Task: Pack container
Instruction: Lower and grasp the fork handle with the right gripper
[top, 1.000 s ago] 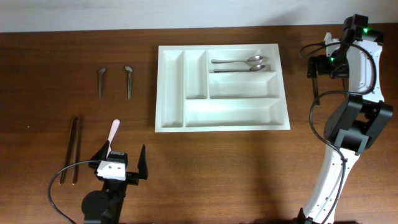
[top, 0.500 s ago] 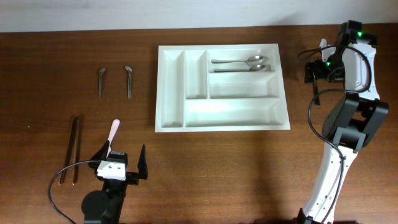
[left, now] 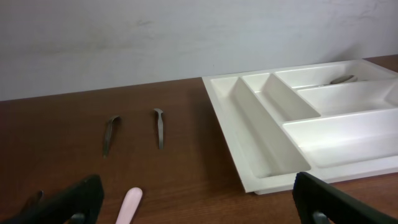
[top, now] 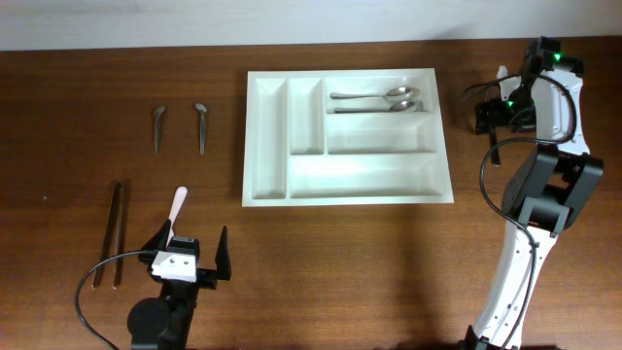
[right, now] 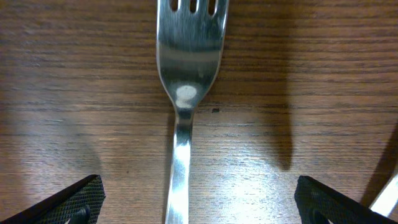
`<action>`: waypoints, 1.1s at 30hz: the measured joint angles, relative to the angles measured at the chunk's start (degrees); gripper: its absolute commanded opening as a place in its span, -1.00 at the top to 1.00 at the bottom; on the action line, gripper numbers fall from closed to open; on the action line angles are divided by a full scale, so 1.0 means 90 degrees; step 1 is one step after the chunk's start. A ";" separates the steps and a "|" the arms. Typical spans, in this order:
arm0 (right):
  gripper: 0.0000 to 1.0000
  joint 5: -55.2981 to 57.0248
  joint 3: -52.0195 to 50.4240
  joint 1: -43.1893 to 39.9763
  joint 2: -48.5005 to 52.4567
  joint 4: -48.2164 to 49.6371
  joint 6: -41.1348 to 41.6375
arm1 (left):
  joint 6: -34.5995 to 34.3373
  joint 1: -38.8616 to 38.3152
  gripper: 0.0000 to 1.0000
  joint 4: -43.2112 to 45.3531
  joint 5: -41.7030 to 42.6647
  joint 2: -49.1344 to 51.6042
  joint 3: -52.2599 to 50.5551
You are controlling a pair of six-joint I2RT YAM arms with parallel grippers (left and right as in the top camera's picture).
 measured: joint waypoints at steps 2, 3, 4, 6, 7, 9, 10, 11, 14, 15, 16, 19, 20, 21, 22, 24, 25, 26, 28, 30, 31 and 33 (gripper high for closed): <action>-0.97 0.0005 0.0000 0.0000 0.0036 0.0000 -0.0015 | 0.0000 0.0000 -0.98 0.0000 0.0000 0.0000 0.0000; -0.98 0.0005 0.0000 0.0000 0.0058 0.0000 -0.0024 | 0.0000 0.0000 -0.98 0.0000 0.0000 0.0000 0.0000; -0.97 -0.0002 0.0000 -0.0002 0.0075 0.0002 -0.0029 | 0.0000 0.0000 -0.98 0.0000 0.0000 -0.0002 0.0000; -0.97 0.0002 0.0000 0.0000 0.0075 0.0005 -0.0027 | 0.0000 0.0000 -0.98 0.0000 0.0000 0.0000 0.0000; -0.97 0.0002 0.0000 0.0000 0.0075 0.0012 -0.0027 | 0.0000 0.0000 -0.98 0.0000 0.0000 -0.0002 0.0000; -0.98 0.0000 0.0000 0.0000 0.0075 0.0049 -0.0027 | 0.0000 0.0000 -0.98 0.0002 0.0000 -0.0002 0.0000; -1.00 0.0000 0.0000 0.0000 0.0075 0.0068 -0.0024 | 0.0000 0.0000 -0.98 0.0000 0.0000 -0.0002 0.0000; -0.95 0.0000 0.0000 0.0000 0.0075 0.0075 -0.0027 | 0.0000 0.0000 -0.99 0.0000 0.0000 -0.0002 0.0000; -0.68 0.0000 0.0000 0.0000 0.0075 0.0100 -0.0056 | 0.0000 0.0000 -0.98 0.0000 0.0000 0.0000 0.0000; -0.56 -0.0005 0.0000 0.0000 0.0075 0.0119 -0.0070 | 0.0000 0.0000 -0.98 0.0002 0.0000 0.0000 0.0000; -0.45 0.0000 -0.0002 0.0005 0.0075 0.0165 -0.0051 | 0.0000 0.0000 -0.98 0.0000 0.0000 0.0000 0.0000; -0.17 -0.0002 -0.0029 0.0005 0.0075 0.0323 -0.0068 | 0.0000 0.0000 -0.98 0.0002 0.0000 -0.0002 0.0000; -0.13 -0.0007 -0.0051 0.0005 0.0075 0.0393 -0.0039 | 0.0000 0.0000 -0.98 0.0002 0.0000 -0.0002 0.0000; -0.05 -0.0029 -0.0063 0.0005 0.0075 0.0423 -0.0053 | 0.0000 0.0000 -0.98 0.0002 0.0000 -0.0002 0.0000; 0.06 -0.0039 -0.0080 0.0005 0.0075 0.0432 -0.0051 | 0.0000 0.0000 -0.98 0.0002 0.0000 -0.0002 0.0000; 0.37 -0.0087 -0.0104 0.0005 0.0070 0.0452 -0.0068 | 0.0000 0.0000 -0.98 0.0000 0.0000 0.0000 0.0000; 0.49 -0.0107 -0.0117 0.0010 0.0066 0.0464 -0.0075 | 0.0000 0.0000 -0.98 0.0000 0.0000 -0.0002 0.0000; 0.62 -0.0109 -0.0138 0.0012 0.0061 0.0478 -0.0058 | 0.0000 0.0000 -0.98 0.0000 0.0000 -0.0002 0.0000; 0.81 -0.0121 -0.0151 0.0024 0.0051 0.0503 -0.0027 | 0.0000 0.0000 -0.98 0.0000 0.0000 0.0000 0.0000; 0.92 -0.0117 -0.0163 0.0041 0.0049 0.0525 -0.0056 | 0.0000 0.0000 -0.98 0.0000 0.0000 -0.0002 0.0000; 0.92 -0.0097 -0.0163 0.0046 0.0049 0.0534 -0.0024 | 0.0000 0.0000 -0.98 0.0000 0.0000 -0.0002 0.0000; 0.92 -0.0095 -0.0163 0.0046 0.0049 0.0539 -0.0036 | 0.0000 0.0000 -0.98 0.0000 0.0000 -0.0002 0.0000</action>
